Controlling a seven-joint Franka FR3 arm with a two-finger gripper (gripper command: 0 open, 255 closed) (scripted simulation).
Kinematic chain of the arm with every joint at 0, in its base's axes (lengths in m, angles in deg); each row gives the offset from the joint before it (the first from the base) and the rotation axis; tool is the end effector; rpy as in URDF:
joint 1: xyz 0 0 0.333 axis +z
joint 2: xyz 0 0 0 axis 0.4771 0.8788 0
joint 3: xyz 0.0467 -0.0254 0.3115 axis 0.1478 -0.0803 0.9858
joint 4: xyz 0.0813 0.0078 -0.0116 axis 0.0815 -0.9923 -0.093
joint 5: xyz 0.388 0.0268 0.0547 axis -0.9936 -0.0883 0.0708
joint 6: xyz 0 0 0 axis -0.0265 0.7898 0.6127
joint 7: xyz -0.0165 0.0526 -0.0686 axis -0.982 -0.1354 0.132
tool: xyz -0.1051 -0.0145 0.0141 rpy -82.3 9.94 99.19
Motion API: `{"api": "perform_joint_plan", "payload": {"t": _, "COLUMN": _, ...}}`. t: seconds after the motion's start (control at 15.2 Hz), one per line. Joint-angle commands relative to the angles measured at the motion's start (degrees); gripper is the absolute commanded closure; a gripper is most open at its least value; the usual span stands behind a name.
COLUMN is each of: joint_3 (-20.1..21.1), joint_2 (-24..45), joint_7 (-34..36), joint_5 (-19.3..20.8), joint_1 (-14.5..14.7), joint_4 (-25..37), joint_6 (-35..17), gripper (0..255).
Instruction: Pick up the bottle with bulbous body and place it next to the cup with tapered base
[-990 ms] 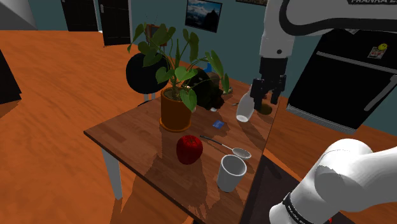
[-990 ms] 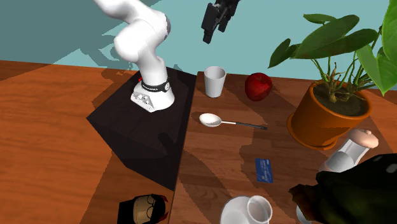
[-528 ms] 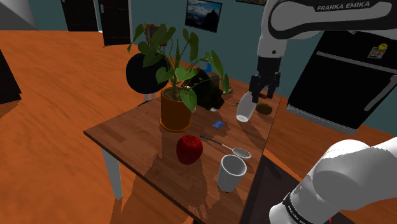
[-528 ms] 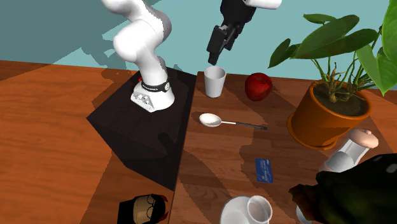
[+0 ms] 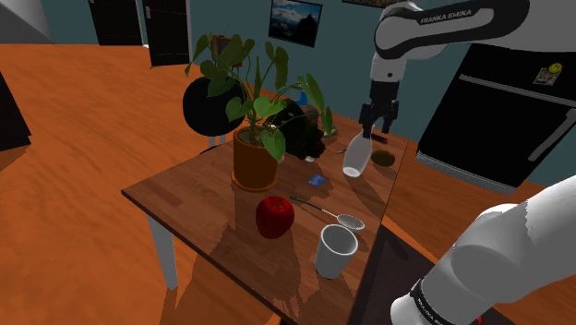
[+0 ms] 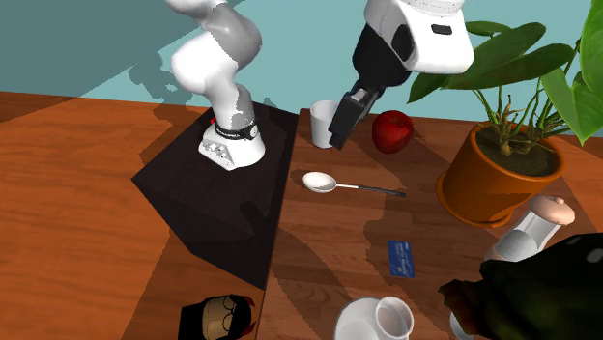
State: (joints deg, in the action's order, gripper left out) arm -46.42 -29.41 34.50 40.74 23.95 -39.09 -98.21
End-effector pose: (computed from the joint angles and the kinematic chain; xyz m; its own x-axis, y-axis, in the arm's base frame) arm 0.4035 -0.1498 0.5095 0.9677 -0.1317 -0.2148 -0.1270 -0.9913 0.0355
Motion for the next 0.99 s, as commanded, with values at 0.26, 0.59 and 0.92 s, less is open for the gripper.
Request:
{"api": "perform_joint_plan", "payload": {"t": 0.26, "joint_3": -4.6, "joint_2": 11.6, "joint_7": -6.9, "joint_5": -0.9, "joint_1": -1.7, "joint_4": 9.1, "joint_6": -3.3, "gripper": 0}}
{"api": "perform_joint_plan", "payload": {"t": 0.59, "joint_3": -7.5, "joint_2": 22.2, "joint_7": -12.9, "joint_5": -3.6, "joint_1": -3.8, "joint_4": 19.0, "joint_6": -4.1, "gripper": 0}}
{"api": "perform_joint_plan", "payload": {"t": 0.92, "joint_3": -9.2, "joint_2": 33.7, "joint_7": -18.6, "joint_5": -7.6, "joint_1": -7.2, "joint_4": 31.3, "joint_6": -3.0, "gripper": 0}}
